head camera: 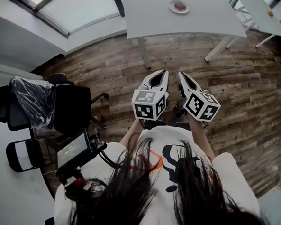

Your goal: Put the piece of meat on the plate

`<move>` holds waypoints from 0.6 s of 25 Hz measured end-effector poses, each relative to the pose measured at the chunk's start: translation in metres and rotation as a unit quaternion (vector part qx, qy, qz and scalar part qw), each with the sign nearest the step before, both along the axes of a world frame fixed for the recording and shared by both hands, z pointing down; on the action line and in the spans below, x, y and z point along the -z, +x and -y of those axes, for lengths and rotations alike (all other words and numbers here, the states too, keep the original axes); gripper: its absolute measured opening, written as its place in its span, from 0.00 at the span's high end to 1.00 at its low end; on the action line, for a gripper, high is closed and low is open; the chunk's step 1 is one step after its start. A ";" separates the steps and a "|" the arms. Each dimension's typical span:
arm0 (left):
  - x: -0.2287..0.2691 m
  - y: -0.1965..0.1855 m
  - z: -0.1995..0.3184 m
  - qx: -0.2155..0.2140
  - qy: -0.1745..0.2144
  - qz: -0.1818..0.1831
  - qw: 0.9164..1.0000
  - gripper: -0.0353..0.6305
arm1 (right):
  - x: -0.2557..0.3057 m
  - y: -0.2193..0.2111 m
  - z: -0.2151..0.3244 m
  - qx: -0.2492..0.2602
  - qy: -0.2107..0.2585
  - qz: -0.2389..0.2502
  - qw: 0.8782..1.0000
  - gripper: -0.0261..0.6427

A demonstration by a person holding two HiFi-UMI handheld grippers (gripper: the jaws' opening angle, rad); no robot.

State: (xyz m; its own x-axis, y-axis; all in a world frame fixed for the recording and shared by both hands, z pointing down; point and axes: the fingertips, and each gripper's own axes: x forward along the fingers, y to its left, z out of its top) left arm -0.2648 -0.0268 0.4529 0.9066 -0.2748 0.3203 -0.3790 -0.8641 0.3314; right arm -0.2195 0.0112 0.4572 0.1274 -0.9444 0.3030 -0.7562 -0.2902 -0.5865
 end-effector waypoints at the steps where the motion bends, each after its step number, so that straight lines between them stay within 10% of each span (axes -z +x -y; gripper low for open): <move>1: 0.001 -0.002 -0.008 -0.003 0.002 -0.002 1.000 0.94 | 0.001 -0.002 -0.008 -0.003 0.001 -0.005 1.000 0.94; 15: 0.004 0.000 -0.037 -0.039 0.009 -0.005 0.999 0.94 | 0.002 -0.004 -0.041 -0.030 -0.013 -0.055 0.998 0.95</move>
